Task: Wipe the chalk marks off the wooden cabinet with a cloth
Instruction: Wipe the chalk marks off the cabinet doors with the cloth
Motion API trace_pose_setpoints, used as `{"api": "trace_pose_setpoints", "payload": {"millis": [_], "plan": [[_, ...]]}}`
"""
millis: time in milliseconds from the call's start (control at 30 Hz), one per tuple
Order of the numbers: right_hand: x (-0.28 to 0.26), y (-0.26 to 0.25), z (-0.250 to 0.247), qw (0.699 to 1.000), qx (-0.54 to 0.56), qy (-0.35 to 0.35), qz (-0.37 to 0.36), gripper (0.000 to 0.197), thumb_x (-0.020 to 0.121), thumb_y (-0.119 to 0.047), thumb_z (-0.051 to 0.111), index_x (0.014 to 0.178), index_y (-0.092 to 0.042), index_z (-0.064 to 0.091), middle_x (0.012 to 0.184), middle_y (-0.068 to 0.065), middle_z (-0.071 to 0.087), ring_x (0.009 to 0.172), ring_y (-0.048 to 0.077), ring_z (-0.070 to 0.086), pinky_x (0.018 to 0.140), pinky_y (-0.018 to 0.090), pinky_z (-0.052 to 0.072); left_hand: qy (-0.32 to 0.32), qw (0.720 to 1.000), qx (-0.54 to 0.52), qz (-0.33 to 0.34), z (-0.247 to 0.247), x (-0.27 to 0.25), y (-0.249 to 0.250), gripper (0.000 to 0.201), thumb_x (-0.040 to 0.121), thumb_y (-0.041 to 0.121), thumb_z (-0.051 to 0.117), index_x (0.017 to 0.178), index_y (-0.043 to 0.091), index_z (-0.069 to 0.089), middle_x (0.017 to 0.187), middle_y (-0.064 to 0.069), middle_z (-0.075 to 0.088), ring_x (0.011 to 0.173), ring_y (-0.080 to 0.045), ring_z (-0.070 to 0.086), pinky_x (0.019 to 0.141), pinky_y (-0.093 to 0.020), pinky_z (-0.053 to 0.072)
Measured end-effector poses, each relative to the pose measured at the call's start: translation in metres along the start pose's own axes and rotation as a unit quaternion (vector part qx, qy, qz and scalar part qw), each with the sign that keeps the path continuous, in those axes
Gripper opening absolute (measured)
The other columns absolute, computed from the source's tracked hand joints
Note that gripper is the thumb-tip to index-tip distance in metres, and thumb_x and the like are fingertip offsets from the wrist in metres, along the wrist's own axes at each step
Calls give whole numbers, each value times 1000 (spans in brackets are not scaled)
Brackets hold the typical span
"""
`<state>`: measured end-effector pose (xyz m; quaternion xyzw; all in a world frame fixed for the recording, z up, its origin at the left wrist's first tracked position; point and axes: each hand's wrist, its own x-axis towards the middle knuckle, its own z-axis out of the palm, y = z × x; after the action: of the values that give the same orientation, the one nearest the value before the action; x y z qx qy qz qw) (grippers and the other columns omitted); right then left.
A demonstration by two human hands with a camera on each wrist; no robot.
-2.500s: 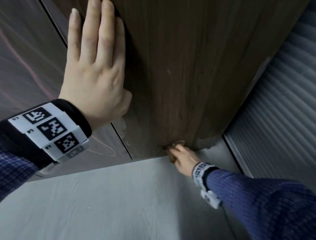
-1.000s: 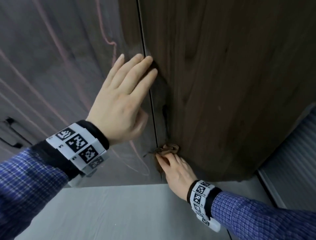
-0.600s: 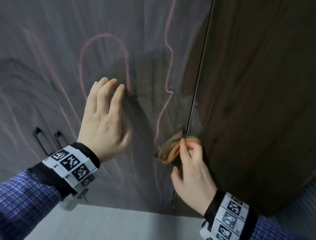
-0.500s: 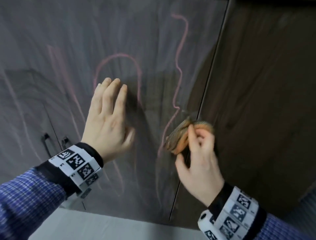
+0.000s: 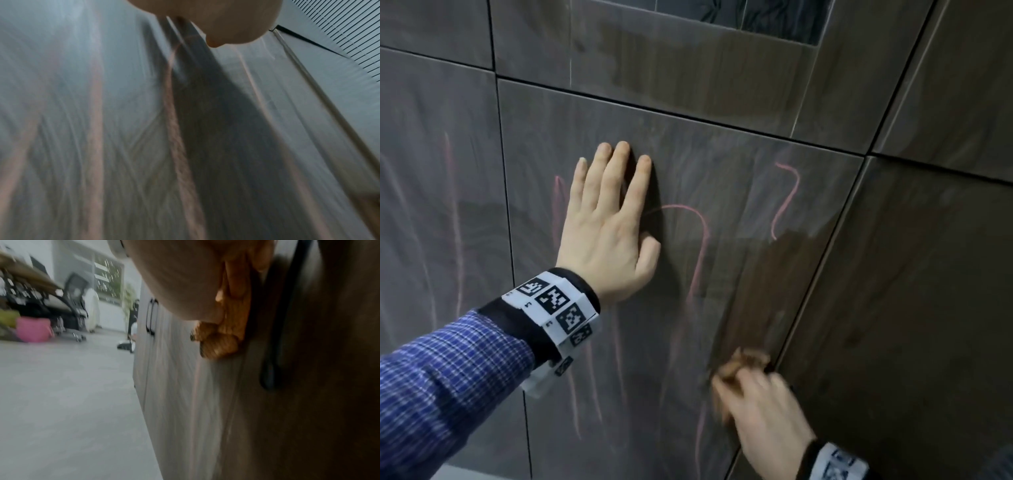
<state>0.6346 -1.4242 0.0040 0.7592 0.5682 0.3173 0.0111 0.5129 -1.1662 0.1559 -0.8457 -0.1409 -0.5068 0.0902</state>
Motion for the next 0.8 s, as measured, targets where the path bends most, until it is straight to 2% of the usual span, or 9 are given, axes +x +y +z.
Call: {"api": "trace_pose_setpoints", "payload": {"millis": [100, 200, 267, 367, 433, 500, 633, 700, 800], "plan": [[70, 40, -85, 982, -5, 163, 90, 56, 77, -16, 64, 132, -23, 59, 106, 13, 53, 82, 36, 56, 67, 42, 48, 16, 1000, 12, 15, 3, 3, -5, 87, 77, 33, 52, 155, 0, 33, 160, -28, 26, 150, -45, 19, 125, -56, 11], [119, 73, -142, 951, -31, 248, 181, 63, 81, -21, 60, 143, -21, 49, 116, 15, 48, 100, 33, 49, 78, 45, 42, 31, 999, 22, 22, 5, 0, -8, 85, 77, 33, 53, 154, 0, 36, 158, -29, 29, 149, -46, 22, 124, -58, 13], [119, 56, -127, 957, -46, 220, 183, 62, 82, -21, 55, 143, -19, 49, 114, 14, 48, 98, 34, 49, 75, 45, 41, 33, 999, 23, 22, 5, 0, -8, 85, 77, 34, 53, 153, 0, 37, 158, -29, 30, 148, -46, 23, 123, -59, 13], [68, 5, -53, 997, -53, 55, 22, 55, 81, -21, 44, 134, -21, 57, 106, 6, 54, 89, 30, 53, 68, 39, 44, 25, 999, 26, 15, 1, 1, -5, 84, 78, 37, 51, 153, 1, 37, 158, -28, 31, 148, -46, 24, 123, -60, 14], [46, -7, -42, 998, -51, -26, -36, 55, 78, -21, 44, 131, -24, 59, 109, 2, 58, 90, 25, 52, 68, 38, 45, 15, 999, 29, 12, -5, 0, -5, 84, 78, 38, 51, 153, 1, 38, 158, -28, 32, 148, -45, 24, 123, -60, 14], [67, 6, -69, 998, -47, 27, -22, 52, 77, -20, 53, 128, -24, 60, 108, 4, 57, 87, 28, 54, 68, 39, 41, 4, 999, 33, 17, -10, 1, -6, 84, 77, 38, 51, 153, 2, 39, 157, -27, 33, 148, -44, 26, 122, -61, 14], [153, 62, -168, 958, -83, 232, 147, 58, 82, -25, 56, 139, -23, 51, 112, 14, 49, 94, 35, 48, 72, 44, 37, -9, 999, 33, 25, -17, 3, -10, 82, 77, 37, 50, 152, 4, 42, 156, -25, 37, 146, -43, 30, 122, -62, 12], [163, 64, -174, 952, -81, 243, 170, 60, 85, -24, 53, 144, -22, 45, 116, 12, 48, 97, 33, 47, 73, 44, 36, -9, 999, 23, 30, -20, 4, -12, 79, 77, 37, 48, 149, 3, 45, 153, -25, 40, 144, -44, 34, 122, -61, 13], [115, 27, -106, 993, -74, 97, 4, 63, 80, -22, 53, 142, -18, 48, 116, 8, 55, 94, 32, 51, 73, 41, 33, 4, 1000, -11, 29, -28, 11, -13, 75, 76, 34, 49, 142, -2, 50, 145, -26, 46, 136, -45, 41, 122, -59, 18]]}}
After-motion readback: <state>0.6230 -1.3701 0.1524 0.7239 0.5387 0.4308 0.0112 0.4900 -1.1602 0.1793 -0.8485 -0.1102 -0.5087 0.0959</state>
